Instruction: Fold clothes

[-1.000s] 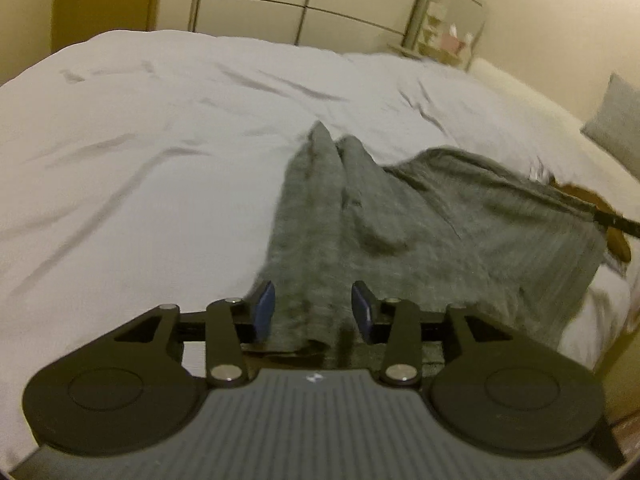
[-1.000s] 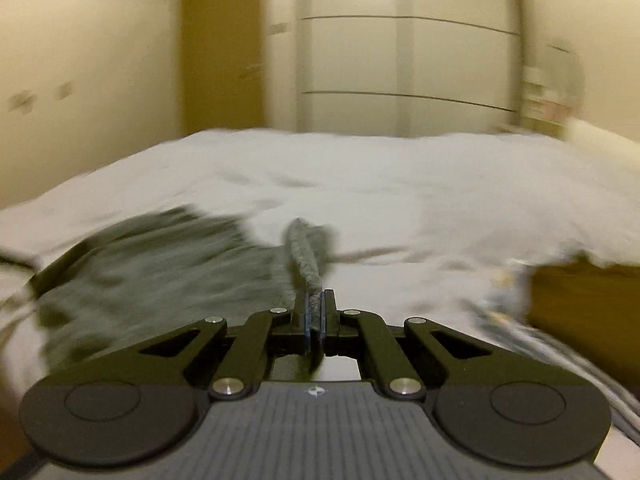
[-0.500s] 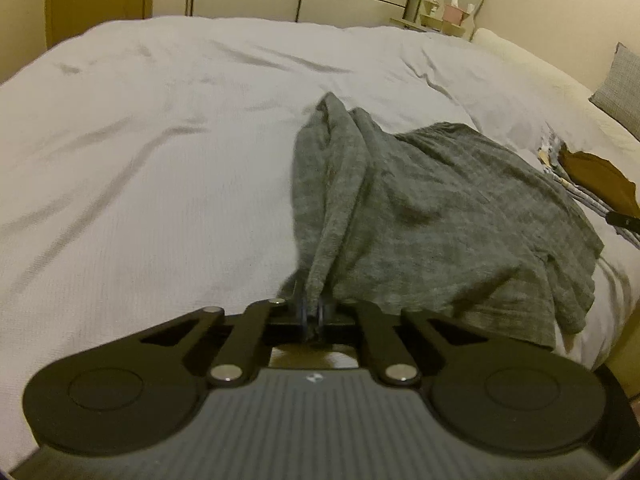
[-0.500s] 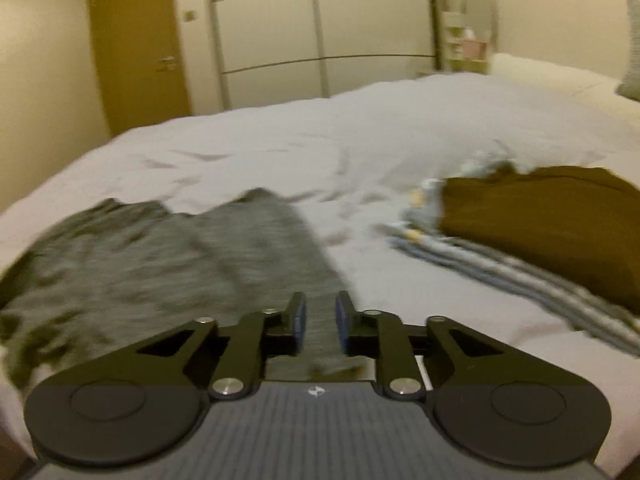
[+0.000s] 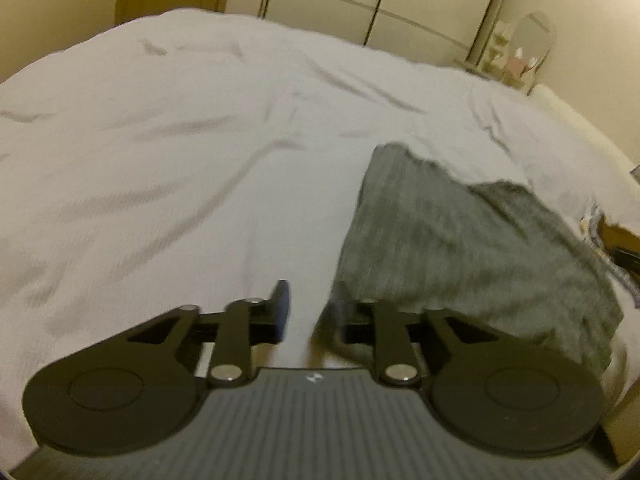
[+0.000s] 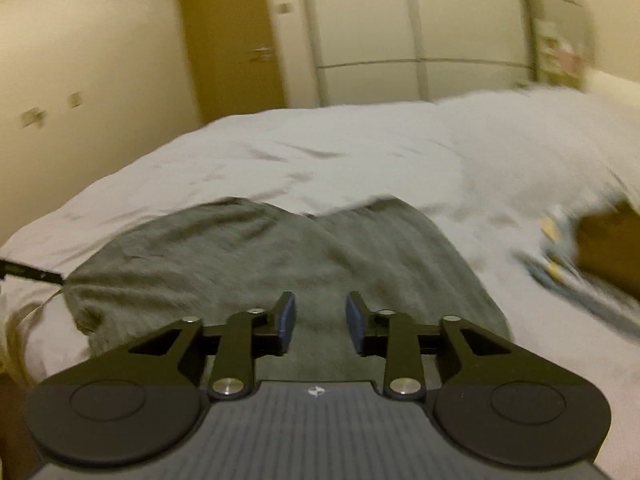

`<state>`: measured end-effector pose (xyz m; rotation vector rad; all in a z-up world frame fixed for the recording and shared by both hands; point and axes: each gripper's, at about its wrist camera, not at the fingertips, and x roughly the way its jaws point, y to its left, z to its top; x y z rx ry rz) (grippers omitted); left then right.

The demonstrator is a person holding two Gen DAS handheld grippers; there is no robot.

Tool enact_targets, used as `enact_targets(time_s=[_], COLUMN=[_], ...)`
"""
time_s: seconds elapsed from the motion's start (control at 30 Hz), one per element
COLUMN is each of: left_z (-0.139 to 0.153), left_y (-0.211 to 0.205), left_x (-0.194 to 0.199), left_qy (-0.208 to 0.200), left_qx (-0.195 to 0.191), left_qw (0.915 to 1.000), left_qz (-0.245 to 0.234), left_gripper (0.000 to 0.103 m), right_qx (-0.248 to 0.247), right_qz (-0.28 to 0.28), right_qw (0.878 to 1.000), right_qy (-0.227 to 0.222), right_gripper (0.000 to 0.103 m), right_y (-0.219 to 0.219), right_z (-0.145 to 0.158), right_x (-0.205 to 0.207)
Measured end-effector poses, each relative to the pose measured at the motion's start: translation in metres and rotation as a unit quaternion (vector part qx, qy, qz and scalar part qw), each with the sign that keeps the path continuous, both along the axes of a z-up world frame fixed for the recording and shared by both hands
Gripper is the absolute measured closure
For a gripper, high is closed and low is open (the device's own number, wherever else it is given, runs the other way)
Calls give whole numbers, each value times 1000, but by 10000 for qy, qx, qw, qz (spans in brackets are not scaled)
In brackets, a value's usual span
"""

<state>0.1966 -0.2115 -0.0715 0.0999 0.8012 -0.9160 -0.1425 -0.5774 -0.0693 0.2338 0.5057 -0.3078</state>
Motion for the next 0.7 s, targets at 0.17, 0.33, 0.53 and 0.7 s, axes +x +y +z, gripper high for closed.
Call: enact_targets(time_s=[0.17, 0.33, 0.53, 0.7], left_z=[0, -10, 41, 102], left_y=[-57, -99, -94, -98], left_x=[21, 34, 59, 71], left_qy=[-54, 115, 577, 660], left_qx=[262, 1204, 1938, 2012], left_qw=[9978, 9884, 9782, 9758], left_qz=[-609, -914, -465, -546], left_gripper=[71, 99, 98, 78], right_qx=[-233, 201, 626, 1041], right_qz=[1002, 1419, 1284, 1204], right_qw=[9947, 9894, 9847, 9767], right_qy=[-63, 250, 995, 1439], right_gripper=[61, 61, 61, 61], right_y=[-30, -50, -41, -8], right_z=[2, -8, 12, 42], right_x=[92, 153, 142, 128])
